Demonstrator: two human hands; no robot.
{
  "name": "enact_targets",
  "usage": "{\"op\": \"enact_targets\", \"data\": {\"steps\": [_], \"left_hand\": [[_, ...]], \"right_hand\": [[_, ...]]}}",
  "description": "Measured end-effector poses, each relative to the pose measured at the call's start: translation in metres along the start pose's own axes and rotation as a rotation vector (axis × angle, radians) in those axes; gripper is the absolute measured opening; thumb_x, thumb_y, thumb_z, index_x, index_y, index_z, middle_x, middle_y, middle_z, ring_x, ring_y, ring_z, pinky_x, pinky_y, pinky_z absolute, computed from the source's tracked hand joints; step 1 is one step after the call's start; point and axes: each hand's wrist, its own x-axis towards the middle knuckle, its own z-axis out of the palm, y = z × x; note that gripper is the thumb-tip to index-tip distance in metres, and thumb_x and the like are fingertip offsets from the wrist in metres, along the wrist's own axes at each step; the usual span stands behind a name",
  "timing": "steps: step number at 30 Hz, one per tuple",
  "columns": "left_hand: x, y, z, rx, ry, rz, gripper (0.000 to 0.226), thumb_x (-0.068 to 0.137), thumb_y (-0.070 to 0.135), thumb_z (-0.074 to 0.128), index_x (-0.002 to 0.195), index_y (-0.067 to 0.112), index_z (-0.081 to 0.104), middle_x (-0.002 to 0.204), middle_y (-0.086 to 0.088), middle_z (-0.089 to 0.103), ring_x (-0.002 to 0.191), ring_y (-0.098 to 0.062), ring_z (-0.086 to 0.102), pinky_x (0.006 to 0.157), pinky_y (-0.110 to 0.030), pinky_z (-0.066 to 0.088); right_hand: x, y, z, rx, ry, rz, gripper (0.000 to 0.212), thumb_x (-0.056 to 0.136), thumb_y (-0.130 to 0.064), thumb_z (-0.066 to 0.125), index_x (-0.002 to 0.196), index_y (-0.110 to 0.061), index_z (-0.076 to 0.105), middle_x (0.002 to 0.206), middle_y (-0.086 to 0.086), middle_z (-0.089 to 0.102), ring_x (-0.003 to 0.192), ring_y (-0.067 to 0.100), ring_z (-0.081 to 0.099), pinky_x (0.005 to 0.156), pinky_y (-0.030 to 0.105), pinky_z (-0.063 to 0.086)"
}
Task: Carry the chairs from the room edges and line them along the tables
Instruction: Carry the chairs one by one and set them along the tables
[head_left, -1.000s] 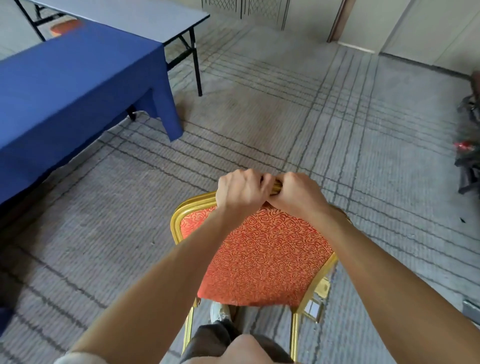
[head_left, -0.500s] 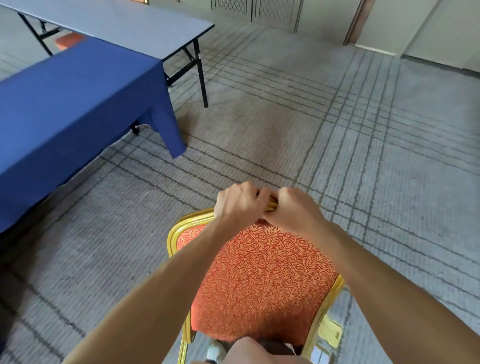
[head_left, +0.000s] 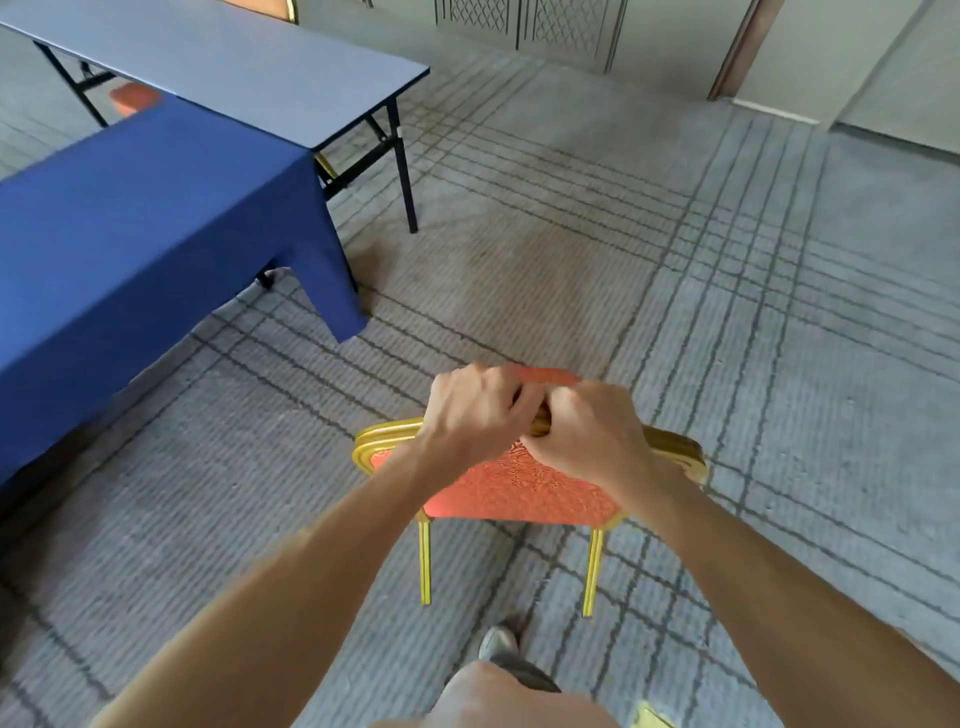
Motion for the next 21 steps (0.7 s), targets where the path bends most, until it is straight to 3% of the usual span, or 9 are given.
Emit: {"op": "enact_targets", "data": {"steps": [3,6,10,12,16,19,21], "left_hand": [[0.018,-0.004,0.028,0.042,-0.048,-0.042,0.048,0.094,0.045,0.042,0.066,0.010,0.058,0.065,-0.008,0.062,0.061,-0.024,0.054,0.053,-0.031,0.025],[0.045,-0.008,0.046,-0.015,-0.080,-0.076,0.046,0.096,0.042,0.043,0.064,0.010,0.054,0.058,-0.004,0.056,0.055,-0.022,0.053,0.053,-0.030,0.029],[0.084,0.000,0.059,-0.172,-0.092,0.005,0.039,0.098,0.029,0.048,0.062,0.018,0.044,0.051,0.005,0.041,0.054,-0.022,0.051,0.055,-0.033,0.036],[0.106,0.004,0.063,-0.163,-0.029,0.027,0.033,0.098,0.028,0.050,0.065,0.021,0.051,0.055,0.003,0.048,0.057,-0.023,0.053,0.058,-0.032,0.035],[0.167,-0.005,0.063,-0.047,0.125,0.018,0.035,0.092,0.036,0.049,0.061,0.020,0.050,0.057,-0.003,0.061,0.052,-0.029,0.056,0.054,-0.029,0.019],[0.223,-0.010,0.059,-0.034,0.171,0.066,0.036,0.091,0.042,0.040,0.063,0.021,0.047,0.061,-0.006,0.063,0.056,-0.031,0.059,0.052,-0.030,0.021],[0.262,-0.009,0.058,-0.010,0.194,0.061,0.042,0.091,0.046,0.037,0.068,0.017,0.059,0.062,-0.008,0.064,0.058,-0.033,0.060,0.052,-0.029,0.023]], "right_hand": [[0.009,0.020,0.029,-0.037,-0.074,0.025,0.025,0.060,-0.030,0.077,0.051,-0.017,0.057,0.040,0.001,0.052,0.035,0.025,0.054,0.042,0.019,0.031],[0.031,0.044,0.048,-0.028,-0.098,0.004,0.024,0.066,-0.028,0.073,0.053,-0.017,0.056,0.041,0.001,0.052,0.036,0.025,0.054,0.042,0.020,0.032],[0.064,0.086,0.055,-0.009,-0.203,0.104,0.025,0.080,-0.042,0.054,0.068,-0.021,0.062,0.055,-0.003,0.061,0.052,0.021,0.061,0.047,0.026,0.043],[0.081,0.101,0.051,-0.002,-0.159,0.131,0.022,0.075,-0.040,0.061,0.065,-0.021,0.062,0.051,-0.003,0.059,0.048,0.022,0.059,0.045,0.024,0.037],[0.134,0.122,0.049,0.053,-0.092,0.156,0.022,0.074,-0.038,0.065,0.065,-0.019,0.059,0.049,0.001,0.058,0.047,0.028,0.059,0.042,0.029,0.044],[0.181,0.146,0.046,0.056,-0.045,0.154,0.022,0.074,-0.038,0.067,0.069,-0.017,0.062,0.052,0.005,0.060,0.052,0.034,0.062,0.044,0.033,0.045],[0.213,0.166,0.042,0.059,-0.007,0.160,0.022,0.074,-0.038,0.070,0.071,-0.017,0.064,0.054,0.007,0.062,0.056,0.036,0.063,0.046,0.033,0.045]]}}
